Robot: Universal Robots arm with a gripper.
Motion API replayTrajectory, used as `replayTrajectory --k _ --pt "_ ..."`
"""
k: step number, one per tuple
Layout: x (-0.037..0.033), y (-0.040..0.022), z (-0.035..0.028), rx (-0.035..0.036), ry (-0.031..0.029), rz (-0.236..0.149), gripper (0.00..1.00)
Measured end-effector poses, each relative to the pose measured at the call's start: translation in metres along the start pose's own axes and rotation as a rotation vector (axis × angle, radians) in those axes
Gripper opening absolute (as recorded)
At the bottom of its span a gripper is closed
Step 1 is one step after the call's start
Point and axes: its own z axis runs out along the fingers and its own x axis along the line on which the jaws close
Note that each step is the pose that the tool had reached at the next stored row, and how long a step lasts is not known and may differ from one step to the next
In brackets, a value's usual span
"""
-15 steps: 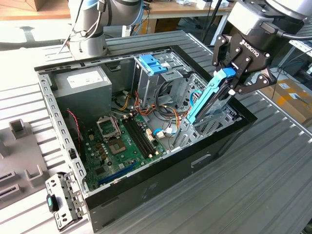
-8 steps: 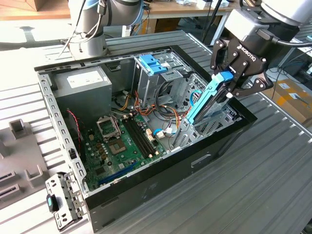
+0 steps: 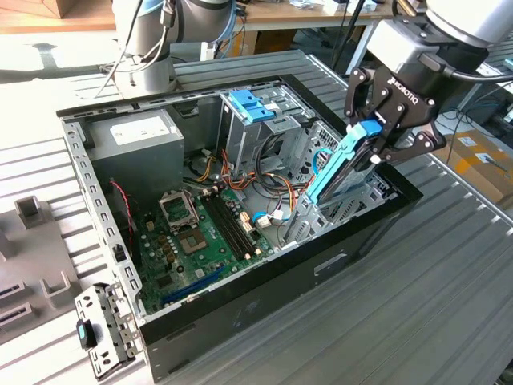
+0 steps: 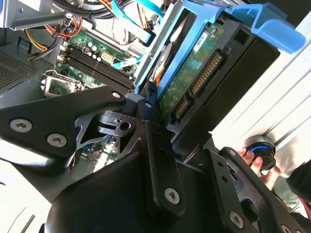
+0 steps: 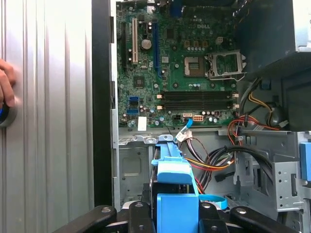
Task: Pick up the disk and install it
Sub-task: 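Insert the disk into the insertion slot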
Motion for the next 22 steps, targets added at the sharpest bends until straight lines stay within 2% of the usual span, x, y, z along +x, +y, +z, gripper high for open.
replayTrajectory --k 17,22 --pt "0.0009 -0.0007 0.0116 0.0 0.0 0.0 0.36" --pt "0.0009 -0.0008 0.0123 0.0 0.0001 0.0 0.36"
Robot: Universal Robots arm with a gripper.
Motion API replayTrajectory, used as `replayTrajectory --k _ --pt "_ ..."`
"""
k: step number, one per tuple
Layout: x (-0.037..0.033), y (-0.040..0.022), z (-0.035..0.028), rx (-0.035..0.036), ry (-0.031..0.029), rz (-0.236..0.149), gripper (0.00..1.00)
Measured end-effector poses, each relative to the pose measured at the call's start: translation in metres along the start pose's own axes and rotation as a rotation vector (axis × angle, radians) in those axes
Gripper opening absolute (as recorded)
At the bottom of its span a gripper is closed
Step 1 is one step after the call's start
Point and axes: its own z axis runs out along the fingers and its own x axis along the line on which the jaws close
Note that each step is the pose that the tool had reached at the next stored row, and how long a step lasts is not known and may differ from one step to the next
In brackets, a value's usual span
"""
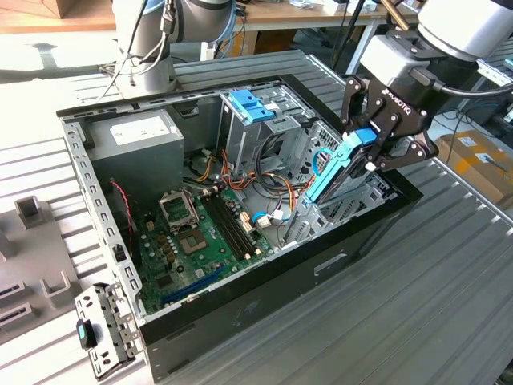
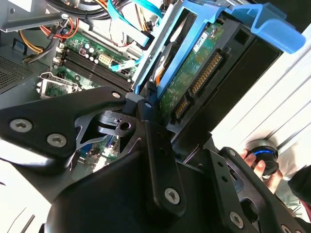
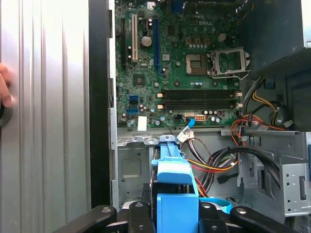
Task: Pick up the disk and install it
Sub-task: 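Insert the disk into the insertion slot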
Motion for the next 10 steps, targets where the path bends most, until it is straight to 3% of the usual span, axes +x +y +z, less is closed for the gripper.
replayTrajectory --k 4,5,10 --pt "0.0 -0.0001 0.0 0.0 0.0001 0.0 0.37" --pt "0.0 0.0 0.0001 0.0 -0.0001 0.0 0.44" --pt "0.0 0.0 0.0002 0.0 0.0 0.0 0.44"
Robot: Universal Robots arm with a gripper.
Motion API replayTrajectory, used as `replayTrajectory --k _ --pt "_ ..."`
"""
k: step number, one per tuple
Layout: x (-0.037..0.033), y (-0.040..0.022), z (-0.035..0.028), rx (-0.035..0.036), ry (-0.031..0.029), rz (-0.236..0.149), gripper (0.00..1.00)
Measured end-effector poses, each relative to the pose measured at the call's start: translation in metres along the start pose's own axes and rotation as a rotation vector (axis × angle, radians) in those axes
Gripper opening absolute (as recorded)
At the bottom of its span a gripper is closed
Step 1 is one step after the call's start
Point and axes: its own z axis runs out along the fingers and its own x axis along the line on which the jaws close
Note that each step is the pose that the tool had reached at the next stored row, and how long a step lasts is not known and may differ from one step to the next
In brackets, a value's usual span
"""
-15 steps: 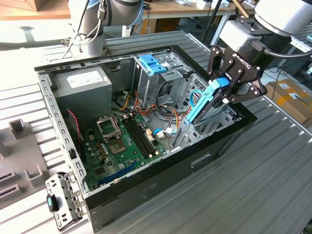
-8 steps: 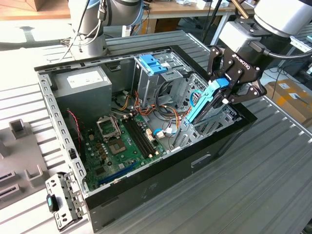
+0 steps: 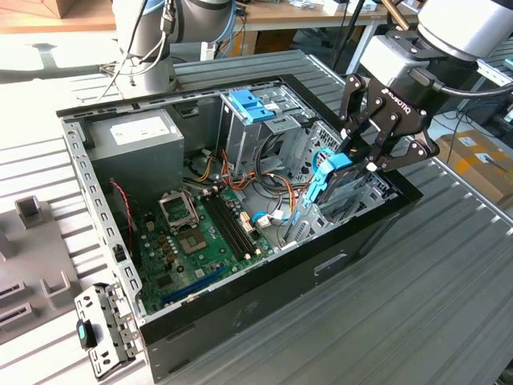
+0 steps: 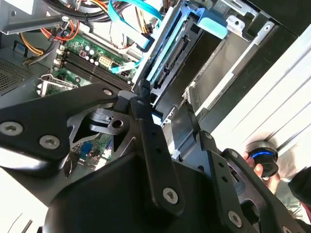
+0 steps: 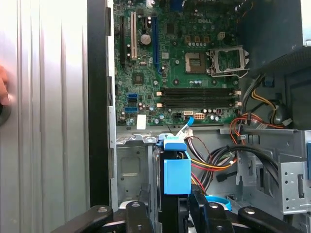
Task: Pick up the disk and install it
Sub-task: 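Insert the disk into the insertion slot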
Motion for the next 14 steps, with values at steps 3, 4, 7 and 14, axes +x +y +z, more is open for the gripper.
replayTrajectory --k 3,4,7,14 --pt "-0.0009 0.0007 -0.0117 0.0 -0.0009 0.0 0.44" --pt "-0.0014 0.0012 -0.0185 -0.0001 -0.0021 0.0 0.44" --pt "-0.0018 0.0014 -0.0217 -0.0006 -0.0129 -0.001 0.44" --pt "-0.004 0.0013 -0.0185 -0.0023 -0.0249 -0.001 0.11"
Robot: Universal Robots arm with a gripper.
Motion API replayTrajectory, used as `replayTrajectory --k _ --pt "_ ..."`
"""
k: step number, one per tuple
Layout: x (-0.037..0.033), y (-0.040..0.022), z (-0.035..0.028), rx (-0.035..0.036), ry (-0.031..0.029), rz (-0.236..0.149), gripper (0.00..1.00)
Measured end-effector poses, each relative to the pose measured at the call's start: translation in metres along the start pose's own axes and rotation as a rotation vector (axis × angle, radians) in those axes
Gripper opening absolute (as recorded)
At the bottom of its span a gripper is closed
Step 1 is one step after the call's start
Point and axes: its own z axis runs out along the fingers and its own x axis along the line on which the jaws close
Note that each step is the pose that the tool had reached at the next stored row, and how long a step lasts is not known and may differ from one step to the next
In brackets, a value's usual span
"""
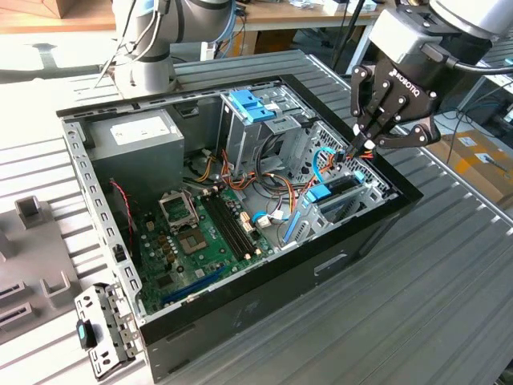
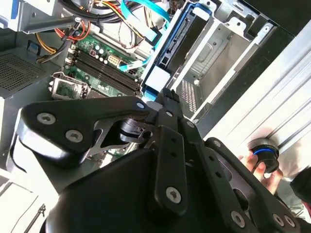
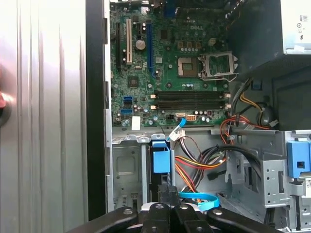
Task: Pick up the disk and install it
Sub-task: 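Insert the disk into the insertion slot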
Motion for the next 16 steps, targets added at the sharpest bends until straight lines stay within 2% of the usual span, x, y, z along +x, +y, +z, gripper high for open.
replayTrajectory --k 2,9,16 --pt "-0.0005 -0.0001 0.0017 -0.0009 -0.0023 0.0 0.11" --pt "0.0 -0.0004 0.0058 -0.0017 -0.0031 0.0 0.11" --pt "0.0017 -0.0056 0.0235 -0.0117 -0.0028 0.001 0.11"
